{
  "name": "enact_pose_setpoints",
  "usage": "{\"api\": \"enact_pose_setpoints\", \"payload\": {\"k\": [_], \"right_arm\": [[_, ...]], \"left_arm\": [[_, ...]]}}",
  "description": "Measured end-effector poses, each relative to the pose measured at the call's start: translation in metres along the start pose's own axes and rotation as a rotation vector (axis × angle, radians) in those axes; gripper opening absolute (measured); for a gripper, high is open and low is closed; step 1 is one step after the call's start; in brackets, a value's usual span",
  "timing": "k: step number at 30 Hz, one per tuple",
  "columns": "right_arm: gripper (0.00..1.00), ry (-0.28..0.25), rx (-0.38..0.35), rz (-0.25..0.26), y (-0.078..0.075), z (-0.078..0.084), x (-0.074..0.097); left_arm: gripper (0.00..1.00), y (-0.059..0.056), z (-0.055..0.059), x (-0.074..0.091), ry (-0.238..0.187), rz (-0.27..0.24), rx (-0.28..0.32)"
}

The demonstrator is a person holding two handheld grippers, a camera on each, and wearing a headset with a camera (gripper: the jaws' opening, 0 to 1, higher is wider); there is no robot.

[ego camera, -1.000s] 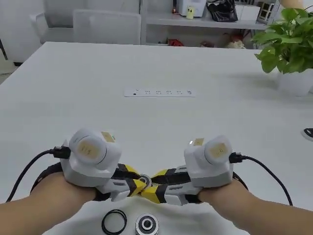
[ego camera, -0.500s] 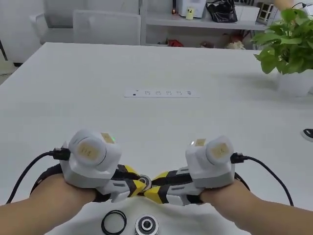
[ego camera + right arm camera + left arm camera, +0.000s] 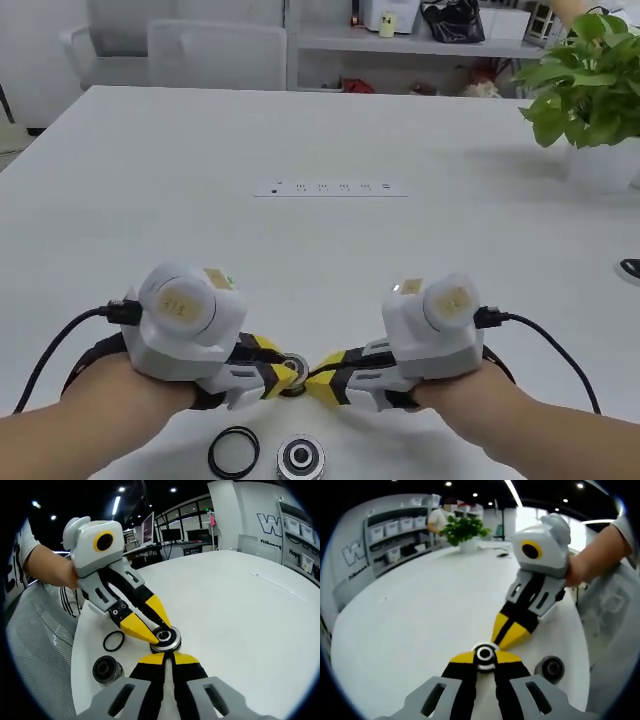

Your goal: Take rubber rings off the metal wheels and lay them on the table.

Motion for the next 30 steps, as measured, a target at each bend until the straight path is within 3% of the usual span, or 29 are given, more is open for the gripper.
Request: {"api": "enact_pose_setpoints", "payload": {"k": [6,14,16,26,30], "right_arm": [[0.01,0.002,-0.073,0.008,-0.003,0.000,0.001],[0.00,0.016,-0.100,0.024,-0.001,-0.003,0.003],[0.00,0.024,-0.083,0.033,0.000,-0.003,0.003],[0.01,0.069,0.151,0.102,0.008,-0.006,-0.001],[0.01,0.063,0.140,0.097,0.007,-0.005,-0.001]], "left_arm": [[0.12,-0.001,-0.001,0.000,0.004,-0.008,-0.010],[0.12,-0.001,-0.001,0.000,0.005,-0.013,-0.016],[0.12,-0.001,-0.001,0.000,0.007,-0.015,-0.016],[0.12,-0.002,-0.001,0.000,0.007,-0.020,-0.011],[0.12,-0.002,-0.001,0.000,0.006,-0.022,-0.008]]}}
Point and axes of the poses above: the centre of the closed fingertips' face, and the gripper's own axes: x roughly backward along the fingers, y roughly to its left, z roughly out of its underside, the point moved 10 cm from there along x, roughly backward along the fingers, and after that the axes turned 9 degrees about -x, right-handed, at the moved point
